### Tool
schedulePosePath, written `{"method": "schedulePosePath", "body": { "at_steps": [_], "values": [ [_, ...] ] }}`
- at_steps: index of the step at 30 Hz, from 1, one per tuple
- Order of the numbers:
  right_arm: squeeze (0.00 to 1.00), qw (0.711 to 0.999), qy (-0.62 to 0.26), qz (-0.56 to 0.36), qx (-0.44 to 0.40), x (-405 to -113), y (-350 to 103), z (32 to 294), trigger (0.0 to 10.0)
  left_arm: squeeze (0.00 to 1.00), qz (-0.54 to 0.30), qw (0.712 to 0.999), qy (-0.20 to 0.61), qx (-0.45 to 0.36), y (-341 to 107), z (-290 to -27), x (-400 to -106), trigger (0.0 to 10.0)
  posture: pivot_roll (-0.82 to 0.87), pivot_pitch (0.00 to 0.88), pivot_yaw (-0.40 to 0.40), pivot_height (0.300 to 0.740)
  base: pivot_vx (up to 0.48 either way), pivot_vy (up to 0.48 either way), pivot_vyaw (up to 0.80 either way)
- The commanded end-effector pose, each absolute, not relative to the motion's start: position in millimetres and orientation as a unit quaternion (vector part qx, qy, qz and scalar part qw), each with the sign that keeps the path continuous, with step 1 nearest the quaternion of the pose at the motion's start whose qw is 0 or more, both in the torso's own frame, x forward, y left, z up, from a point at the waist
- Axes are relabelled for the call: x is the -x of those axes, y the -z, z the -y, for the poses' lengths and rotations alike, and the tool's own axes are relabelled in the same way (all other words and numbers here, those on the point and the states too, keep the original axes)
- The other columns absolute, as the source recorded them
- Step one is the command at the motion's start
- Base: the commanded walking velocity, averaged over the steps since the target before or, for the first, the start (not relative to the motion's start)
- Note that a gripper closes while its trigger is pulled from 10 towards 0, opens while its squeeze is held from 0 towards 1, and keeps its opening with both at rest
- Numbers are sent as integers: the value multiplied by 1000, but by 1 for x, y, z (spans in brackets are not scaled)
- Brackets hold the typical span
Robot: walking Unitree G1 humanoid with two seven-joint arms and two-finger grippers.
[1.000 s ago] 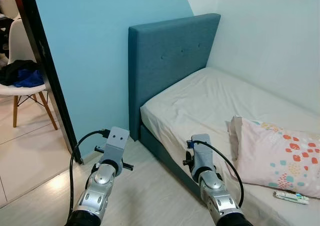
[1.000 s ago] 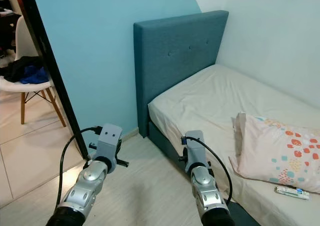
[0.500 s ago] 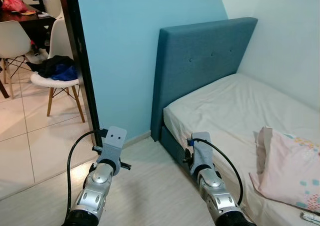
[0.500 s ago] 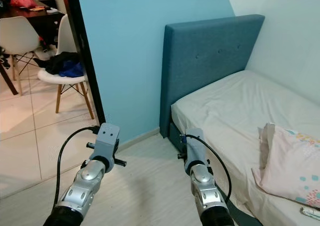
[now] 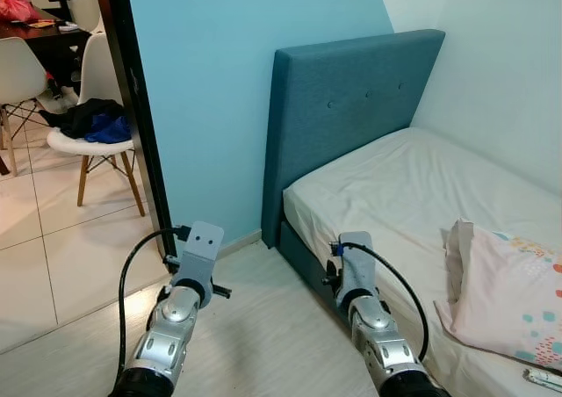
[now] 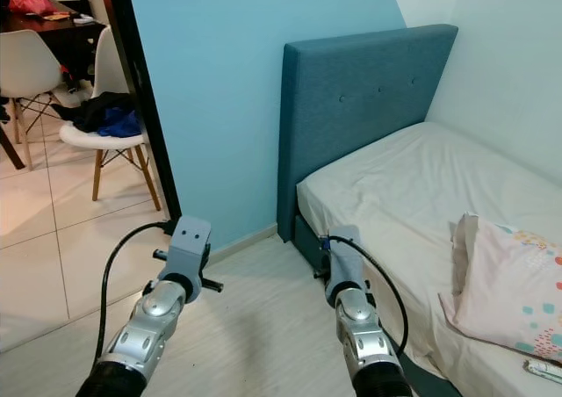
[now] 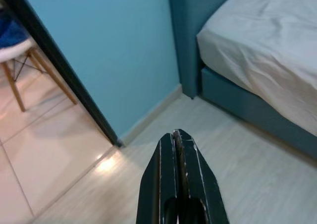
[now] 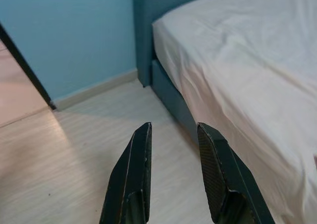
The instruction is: Clean up the room
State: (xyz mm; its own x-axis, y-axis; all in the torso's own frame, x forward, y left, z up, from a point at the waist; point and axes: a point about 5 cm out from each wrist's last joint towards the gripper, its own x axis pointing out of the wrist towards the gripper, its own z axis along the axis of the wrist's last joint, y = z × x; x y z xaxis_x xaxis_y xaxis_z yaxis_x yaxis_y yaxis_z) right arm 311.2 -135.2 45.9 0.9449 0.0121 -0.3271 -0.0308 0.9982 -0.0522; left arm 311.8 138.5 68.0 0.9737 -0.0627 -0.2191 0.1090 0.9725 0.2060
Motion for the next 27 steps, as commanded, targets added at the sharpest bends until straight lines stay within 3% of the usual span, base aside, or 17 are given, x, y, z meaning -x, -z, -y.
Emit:
{"method": "schedulePosePath", "body": {
  "at_steps": [1,27],
  "values": [
    [0,985,2,-172,23,-309,-43,143,10000,0,-112,987,51,-104,-67,-133,-312,10000,16,0,-72,740,0,0,-800],
    [0,984,3,-174,26,-309,-43,145,10000,0,-112,988,45,-100,-65,-134,-311,10000,12,0,-81,740,0,0,-800]
  ]
}}
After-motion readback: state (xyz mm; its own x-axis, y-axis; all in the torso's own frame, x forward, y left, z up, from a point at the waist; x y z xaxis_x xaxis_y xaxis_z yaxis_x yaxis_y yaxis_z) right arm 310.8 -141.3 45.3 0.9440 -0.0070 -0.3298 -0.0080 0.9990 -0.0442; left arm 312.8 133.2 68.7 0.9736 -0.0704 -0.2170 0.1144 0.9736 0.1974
